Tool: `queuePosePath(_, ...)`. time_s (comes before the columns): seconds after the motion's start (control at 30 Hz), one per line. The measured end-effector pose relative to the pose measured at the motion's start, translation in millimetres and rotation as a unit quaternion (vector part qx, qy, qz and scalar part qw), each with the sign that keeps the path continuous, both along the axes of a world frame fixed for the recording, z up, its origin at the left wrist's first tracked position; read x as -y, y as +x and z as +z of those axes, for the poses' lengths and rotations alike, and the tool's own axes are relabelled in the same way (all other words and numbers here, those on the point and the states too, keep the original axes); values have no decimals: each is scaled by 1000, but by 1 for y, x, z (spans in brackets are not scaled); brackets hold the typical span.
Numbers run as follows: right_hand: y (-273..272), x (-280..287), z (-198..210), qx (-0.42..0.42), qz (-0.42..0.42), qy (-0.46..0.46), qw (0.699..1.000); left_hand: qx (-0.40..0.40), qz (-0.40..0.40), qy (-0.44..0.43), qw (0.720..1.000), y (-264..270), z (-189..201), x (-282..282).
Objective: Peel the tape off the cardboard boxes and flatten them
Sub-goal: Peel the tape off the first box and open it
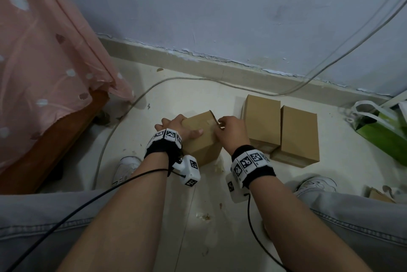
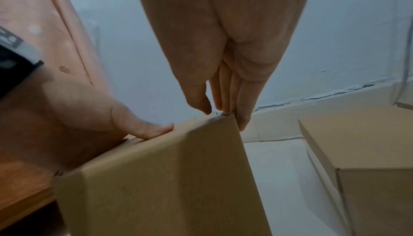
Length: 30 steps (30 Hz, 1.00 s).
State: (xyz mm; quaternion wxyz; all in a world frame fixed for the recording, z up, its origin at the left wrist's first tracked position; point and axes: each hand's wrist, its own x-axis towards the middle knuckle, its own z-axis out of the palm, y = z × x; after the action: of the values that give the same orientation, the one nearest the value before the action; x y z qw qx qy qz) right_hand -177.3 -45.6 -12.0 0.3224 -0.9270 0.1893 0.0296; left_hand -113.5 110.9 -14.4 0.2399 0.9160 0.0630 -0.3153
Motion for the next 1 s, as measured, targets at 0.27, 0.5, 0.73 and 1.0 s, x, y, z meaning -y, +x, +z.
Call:
queuePosePath(0.27, -10, -12, -6, -3, 9, -54, 998, 0, -3, 2, 1000, 0, 1, 0)
queuePosePath(0.5, -5, -17, -5, -3, -41, -45, 998, 0, -3, 2, 1000, 1, 0, 0)
queuePosePath(0.73, -4, -20, 4, -26, -17, -62, 998, 1, -4, 5, 1000, 1, -1, 0)
queuePosePath(1.0, -2, -30, 13, -30, 42, -148, 988, 6, -8, 8, 1000, 1, -1, -1)
